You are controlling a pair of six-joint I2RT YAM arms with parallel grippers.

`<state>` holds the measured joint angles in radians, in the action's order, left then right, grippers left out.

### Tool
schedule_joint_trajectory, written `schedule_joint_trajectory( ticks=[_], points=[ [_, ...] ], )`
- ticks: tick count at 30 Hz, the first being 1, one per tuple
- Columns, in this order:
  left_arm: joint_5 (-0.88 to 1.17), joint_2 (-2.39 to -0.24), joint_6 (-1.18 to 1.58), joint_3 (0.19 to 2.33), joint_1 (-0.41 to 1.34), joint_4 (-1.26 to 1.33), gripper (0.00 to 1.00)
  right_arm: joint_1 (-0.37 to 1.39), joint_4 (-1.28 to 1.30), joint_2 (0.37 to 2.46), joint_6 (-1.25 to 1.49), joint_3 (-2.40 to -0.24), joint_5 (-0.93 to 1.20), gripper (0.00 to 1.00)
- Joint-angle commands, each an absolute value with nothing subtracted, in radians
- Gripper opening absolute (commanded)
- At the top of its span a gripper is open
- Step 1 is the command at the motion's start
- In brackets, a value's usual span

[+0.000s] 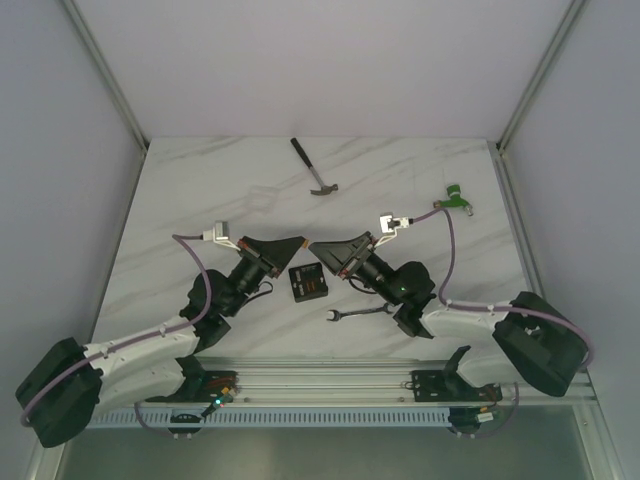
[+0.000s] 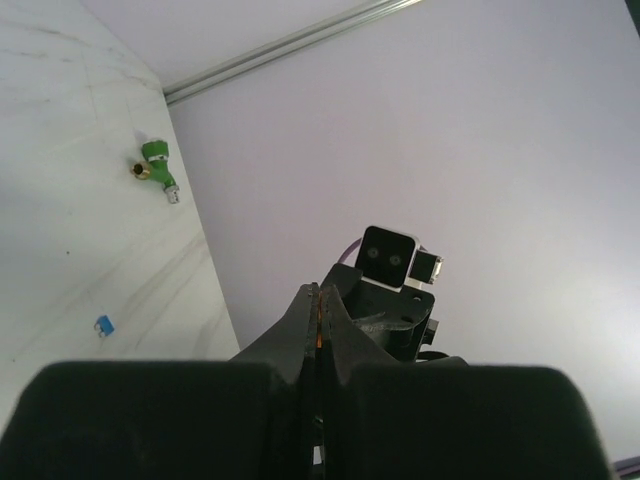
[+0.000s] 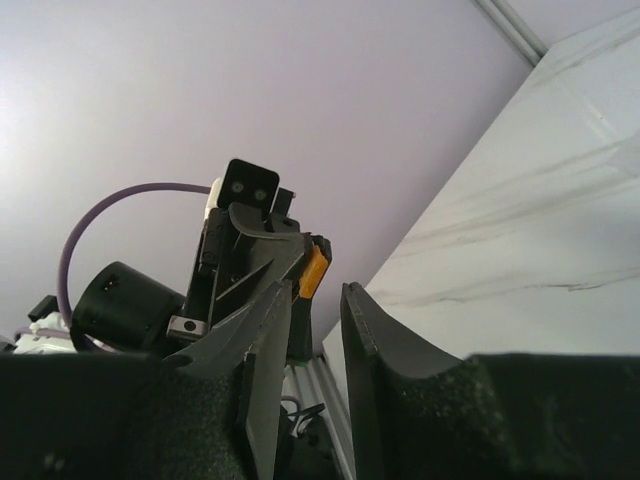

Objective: Snap on the fuse box
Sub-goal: Pick up the fuse from the center of the board.

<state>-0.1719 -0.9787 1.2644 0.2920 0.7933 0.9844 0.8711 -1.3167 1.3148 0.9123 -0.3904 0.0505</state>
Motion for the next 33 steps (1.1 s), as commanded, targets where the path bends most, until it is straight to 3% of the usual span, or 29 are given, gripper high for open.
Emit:
schedule_joint_trajectory(
  ticks=[1,15,22,24,33],
  points=[
    [-0.193,-0.991,1.287,0.291,0.804,1.086,0.0,0.87,-1.41,1.334,0.932,-0.415,0.075,0.32],
    [-0.18,-1.033,1.311,0.292,0.834,1.139,0.0,0.87,-1.465,1.359,0.936,-0.42,0.075,0.24],
    [-0.177,-1.045,1.313,0.287,0.853,1.144,0.0,0.868,-1.468,1.352,0.924,-0.412,0.075,0.01],
    [-0.193,-1.035,1.307,0.28,0.853,1.121,0.0,0.867,-1.44,1.34,0.907,-0.408,0.076,0.0],
    [-0.299,-0.813,1.215,0.209,0.782,0.819,0.33,0.831,-1.089,1.243,0.773,-0.41,0.117,0.0]
  ],
)
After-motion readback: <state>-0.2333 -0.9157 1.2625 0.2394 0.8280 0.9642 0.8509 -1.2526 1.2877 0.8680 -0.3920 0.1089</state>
